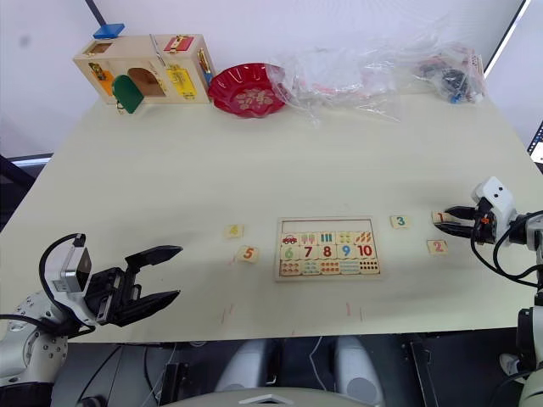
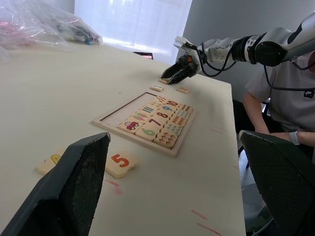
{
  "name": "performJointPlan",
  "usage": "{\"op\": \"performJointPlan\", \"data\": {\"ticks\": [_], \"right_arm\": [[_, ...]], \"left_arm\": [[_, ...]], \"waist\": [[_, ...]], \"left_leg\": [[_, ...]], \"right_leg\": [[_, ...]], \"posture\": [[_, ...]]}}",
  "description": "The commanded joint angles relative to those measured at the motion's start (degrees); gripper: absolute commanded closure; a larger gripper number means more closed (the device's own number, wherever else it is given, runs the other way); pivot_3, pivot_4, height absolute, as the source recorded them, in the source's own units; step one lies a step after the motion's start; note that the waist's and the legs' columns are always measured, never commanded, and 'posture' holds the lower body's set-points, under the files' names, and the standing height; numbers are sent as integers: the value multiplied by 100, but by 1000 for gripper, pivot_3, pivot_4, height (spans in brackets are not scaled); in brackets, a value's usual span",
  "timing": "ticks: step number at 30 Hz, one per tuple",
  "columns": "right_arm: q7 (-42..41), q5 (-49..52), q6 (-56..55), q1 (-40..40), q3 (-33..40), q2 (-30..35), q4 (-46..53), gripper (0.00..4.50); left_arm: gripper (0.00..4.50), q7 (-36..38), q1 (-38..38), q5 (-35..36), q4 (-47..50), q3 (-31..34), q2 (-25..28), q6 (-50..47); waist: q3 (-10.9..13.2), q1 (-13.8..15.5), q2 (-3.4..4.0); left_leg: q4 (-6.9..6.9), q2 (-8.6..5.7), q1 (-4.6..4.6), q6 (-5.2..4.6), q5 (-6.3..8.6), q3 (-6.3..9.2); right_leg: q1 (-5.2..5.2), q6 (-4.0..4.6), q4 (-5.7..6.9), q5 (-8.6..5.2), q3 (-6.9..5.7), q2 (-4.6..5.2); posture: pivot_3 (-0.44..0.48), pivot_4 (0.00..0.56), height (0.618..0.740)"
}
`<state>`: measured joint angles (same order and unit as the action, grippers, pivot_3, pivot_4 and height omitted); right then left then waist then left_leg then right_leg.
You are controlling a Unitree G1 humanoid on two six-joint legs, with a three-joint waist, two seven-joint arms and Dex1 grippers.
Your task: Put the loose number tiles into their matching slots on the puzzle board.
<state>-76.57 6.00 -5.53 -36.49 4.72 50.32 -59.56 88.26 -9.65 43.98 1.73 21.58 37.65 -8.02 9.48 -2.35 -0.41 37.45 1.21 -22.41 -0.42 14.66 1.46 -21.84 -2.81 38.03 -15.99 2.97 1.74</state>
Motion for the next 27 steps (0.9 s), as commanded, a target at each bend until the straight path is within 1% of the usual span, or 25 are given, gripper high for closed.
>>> {"op": "performJointPlan", "data": {"ticks": [1, 7, 8, 9, 20, 27], "right_arm": [[-17, -68, -58, 60, -40, 37, 37, 1798], [-31, -73, -70, 51, -21, 38, 32, 1798], [-32, -70, -71, 54, -18, 37, 38, 2320], [-25, -73, -84, 57, -18, 37, 45, 2570], [-47, 14, -197, 136, 48, 78, 316, 2570], [-242, 495, 333, 726, 299, 239, 1862, 2570]], "left_arm": [[0, -45, -61, 61, 202, 63, -6, 19], [0, -99, -64, 61, 248, 30, -32, 27], [0, -108, -70, 61, 263, 23, -38, 27], [0, -119, -72, 62, 277, 18, -42, 22], [0, -243, -52, 59, 419, -8, -68, -53], [0, -268, -73, 64, 427, 18, -58, -49]], "waist": [[0, -1, 0], [0, -1, 0], [0, 0, 0], [0, 0, 0], [0, 0, 0], [1, 8, 2]], "left_leg": [[0, 0, 0, 0, 0, -2], [0, 0, 2, 0, 0, -1], [0, 0, 2, 0, 0, -1], [0, 0, 1, 0, 0, 0], [0, 0, 3, 0, 0, 0], [-1, 0, 0, 0, 0, 3]], "right_leg": [[0, 0, 0, 0, 2, 1], [2, 0, 0, 0, 0, 0], [2, 0, 0, 0, 1, 0], [2, 0, 0, 0, 0, 0], [3, 0, 0, 0, 1, 1], [2, 0, 0, 0, -1, 2]], "posture": [[0, 150, 740], [0, 150, 740], [0, 150, 740], [0, 150, 740], [0, 150, 740], [0, 150, 740]]}}
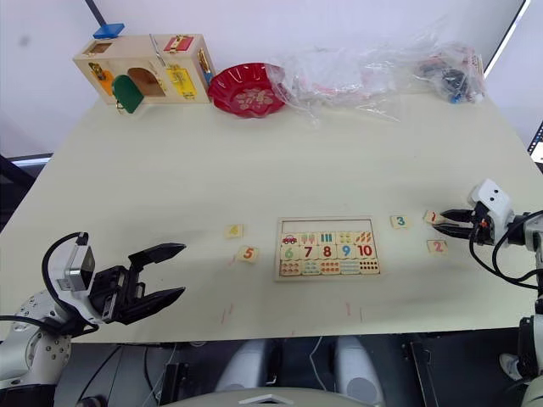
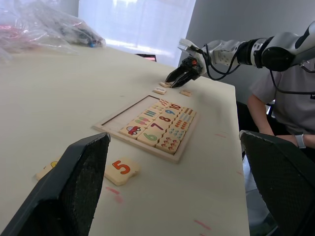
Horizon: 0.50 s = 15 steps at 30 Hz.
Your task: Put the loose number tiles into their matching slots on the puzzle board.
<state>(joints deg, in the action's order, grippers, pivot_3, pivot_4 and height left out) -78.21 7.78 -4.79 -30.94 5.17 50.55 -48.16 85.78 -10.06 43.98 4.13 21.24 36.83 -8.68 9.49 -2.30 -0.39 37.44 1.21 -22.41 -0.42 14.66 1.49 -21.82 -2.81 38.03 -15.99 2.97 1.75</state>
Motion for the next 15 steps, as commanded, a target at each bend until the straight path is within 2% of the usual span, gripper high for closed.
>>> {"op": "performJointPlan", "data": {"ticks": [1, 6, 11, 13, 15], "right_arm": [[-78, 395, 379, 300, 296, 239, 980, 2570], [115, 673, 910, 929, 491, 353, 2104, 2570], [337, 862, 1756, 1088, 534, 413, 2277, 2570], [514, 765, 1672, 1110, 491, 349, 2216, 2084], [777, 707, 1607, 1011, 488, 228, 2040, 1360]], "left_arm": [[0, -15, -35, 62, 184, 54, 25, 19], [0, -10, 14, 41, 136, 29, 25, 29], [0, 1, 79, 21, 107, -29, 25, 13], [0, 6, 120, 17, 77, -47, 35, 7], [0, 15, 142, 13, 58, -65, 47, 8]], "waist": [[0, 5, 0], [0, 24, 1], [0, 21, 0], [0, 20, 0], [0, 14, 0]], "left_leg": [[0, 0, 0, 0, 0, 1], [1, -1, -1, 0, 0, 5], [2, -1, -1, 0, 0, 2], [2, -1, 0, 0, 0, 2], [2, -1, -1, 0, 0, 3]], "right_leg": [[0, 0, 0, 0, -1, 0], [0, 0, 0, 0, -5, 2], [1, 0, 0, 0, -2, 1], [1, 0, 0, 0, -2, 1], [0, 0, 0, 0, -3, 0]], "posture": [[0, 150, 740], [0, 150, 740], [0, 150, 740], [0, 150, 740], [0, 150, 740]]}}
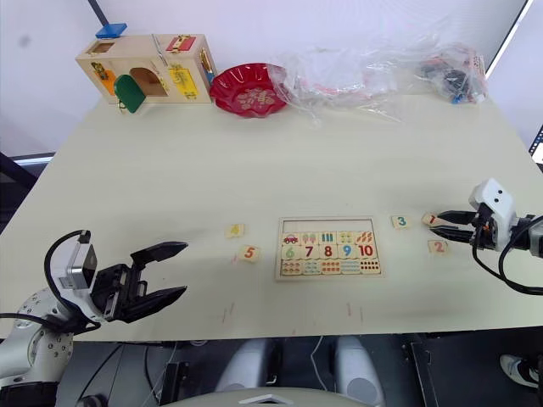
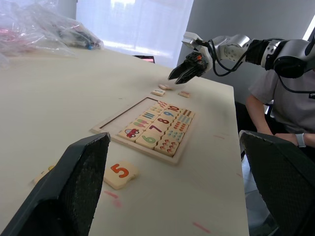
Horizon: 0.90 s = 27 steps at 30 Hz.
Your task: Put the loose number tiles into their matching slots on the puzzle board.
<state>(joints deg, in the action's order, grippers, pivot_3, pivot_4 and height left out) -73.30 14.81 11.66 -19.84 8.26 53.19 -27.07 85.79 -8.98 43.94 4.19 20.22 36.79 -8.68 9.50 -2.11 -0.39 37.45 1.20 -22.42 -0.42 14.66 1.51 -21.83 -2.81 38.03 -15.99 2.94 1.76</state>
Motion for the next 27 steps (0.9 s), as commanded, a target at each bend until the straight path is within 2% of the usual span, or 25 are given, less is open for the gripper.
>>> {"op": "performJointPlan", "data": {"ticks": [1, 8, 14, 27], "right_arm": [[332, 12, -10, -141, 169, -65, -134, 1360], [595, -213, -299, -444, -20, -221, -742, 1360], [471, -327, -415, -568, -140, -274, -1086, 1360], [388, -158, -426, -364, -15, -399, -966, 1360]], "left_arm": [[0, 16, 41, 17, 45, 30, 56, 8], [0, 20, 100, -7, 3, 12, 66, 11], [0, 28, 65, -3, 37, 51, 60, 24], [0, 8, 10, 31, 108, 105, 39, 18]], "waist": [[0, -7, 0], [0, -8, 0], [0, -10, 0], [0, -18, -1]], "left_leg": [[0, 0, 0, 0, 0, 0], [0, -1, -1, 0, 0, -3], [0, 0, -1, 0, 0, -2], [0, 1, 0, 0, 0, -1]], "right_leg": [[0, 0, 0, 0, 0, -1], [0, 0, 0, 0, 2, -2], [0, 0, 0, 0, 1, -3], [0, 0, 0, 0, 1, -4]], "posture": [[0, 150, 740], [0, 150, 740], [0, 150, 740], [0, 150, 740]]}}
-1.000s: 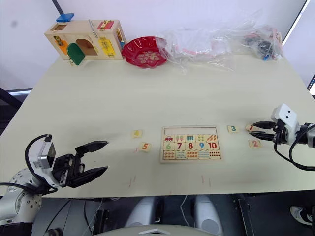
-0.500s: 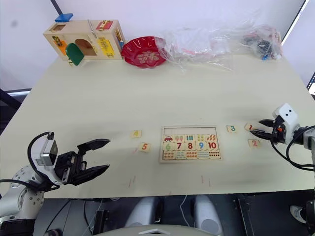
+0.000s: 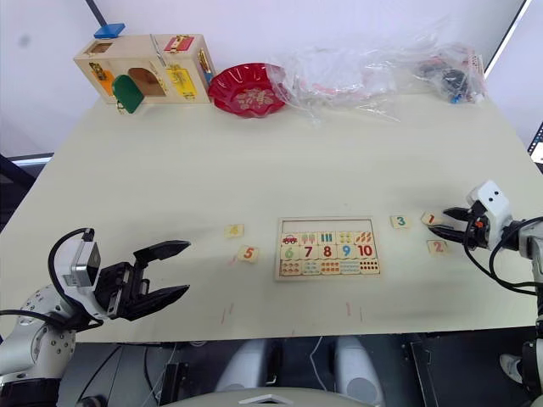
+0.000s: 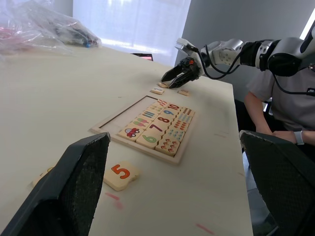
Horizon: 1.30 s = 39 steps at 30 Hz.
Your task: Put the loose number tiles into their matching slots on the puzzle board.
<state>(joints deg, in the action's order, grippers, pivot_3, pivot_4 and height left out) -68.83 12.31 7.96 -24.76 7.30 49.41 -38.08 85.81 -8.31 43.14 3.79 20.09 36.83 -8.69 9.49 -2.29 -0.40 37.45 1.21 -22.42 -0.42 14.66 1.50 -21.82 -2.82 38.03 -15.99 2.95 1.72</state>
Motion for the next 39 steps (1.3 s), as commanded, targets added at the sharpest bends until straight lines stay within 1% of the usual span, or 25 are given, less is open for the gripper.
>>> {"op": "performJointPlan", "data": {"ticks": [1, 12, 21, 22, 23, 24, 26, 27, 31, 35, 37, 39], "right_arm": [[-53, 97, -58, 162, 87, -22, 164, 1360], [12, 153, -30, 348, 72, -17, 377, 1360], [78, 212, -20, 380, 102, -49, 382, 1360], [83, 211, -30, 377, 102, -53, 364, 1838], [85, 214, -37, 382, 104, -55, 360, 2156], [90, 218, -41, 382, 108, -57, 356, 2705], [115, 229, -60, 392, 126, -58, 369, 3565], [121, 234, -68, 395, 130, -57, 377, 3625], [98, 276, -81, 434, 138, -19, 515, 3624], [156, 278, -102, 552, 172, 62, 875, 3624], [249, 191, -100, 662, 155, 144, 1138, 3624], [447, 76, -88, 825, 199, 254, 1640, 3624]], "left_arm": [[0, 19, -50, 120, 139, 123, 31, 28], [0, 260, 179, 202, 8, 136, -18, 222], [0, 220, 172, 157, -17, 142, -20, 293], [0, 210, 172, 153, -16, 141, -20, 294], [0, 201, 168, 151, -12, 142, -21, 296], [0, 177, 170, 154, -3, 143, -23, 285], [0, 121, 177, 170, 47, 145, -28, 259], [0, 97, 181, 181, 67, 145, -27, 246], [0, 28, 206, 226, 129, 154, -34, 225], [0, 15, 206, 245, 138, 157, -50, 253], [0, 15, 196, 244, 133, 156, -51, 266], [0, 4, 182, 240, 132, 159, -52, 270]], "waist": [[0, 2, 0], [0, 0, 0], [0, 3, -1], [0, 3, -1], [0, 3, -1], [0, 3, -1], [0, 3, -1], [0, 3, -1], [0, 6, -1], [0, 5, -1], [0, 7, 0], [0, 12, 0]], "left_leg": [[0, 0, 0, 0, 0, 0], [0, 0, 0, 0, 0, 0], [0, 0, 0, 0, 0, 2], [0, 0, 0, 0, 0, 1], [0, 0, 0, 0, 0, 1], [0, 0, 0, 0, 0, 1], [0, 0, 0, 0, 0, 2], [0, 0, 0, 0, 0, 3], [0, 0, 0, 0, 0, 2], [0, 0, -1, 0, 0, 3], [0, 0, -1, 0, 0, 3], [0, 0, -2, 0, 0, 3]], "right_leg": [[0, 0, 0, 0, 0, 0], [1, 0, 0, 0, -1, -1], [1, 0, 0, 0, -1, -1], [1, 0, 0, 0, -1, -1], [1, 0, 0, 0, 0, -1], [1, 0, 0, 0, -1, -1], [1, 0, 0, 0, -1, -1], [1, 0, 0, 0, -2, -1], [1, 0, 0, 0, -1, -1], [0, 0, 0, 0, -2, -1], [0, 0, 0, 0, -2, -1], [0, 0, 0, 0, -2, 0]], "posture": [[0, 150, 740], [0, 150, 740], [0, 150, 740], [0, 150, 740], [0, 150, 740], [0, 150, 740], [0, 150, 740], [0, 150, 740], [0, 150, 740], [0, 150, 740], [0, 150, 740], [0, 150, 740]]}}
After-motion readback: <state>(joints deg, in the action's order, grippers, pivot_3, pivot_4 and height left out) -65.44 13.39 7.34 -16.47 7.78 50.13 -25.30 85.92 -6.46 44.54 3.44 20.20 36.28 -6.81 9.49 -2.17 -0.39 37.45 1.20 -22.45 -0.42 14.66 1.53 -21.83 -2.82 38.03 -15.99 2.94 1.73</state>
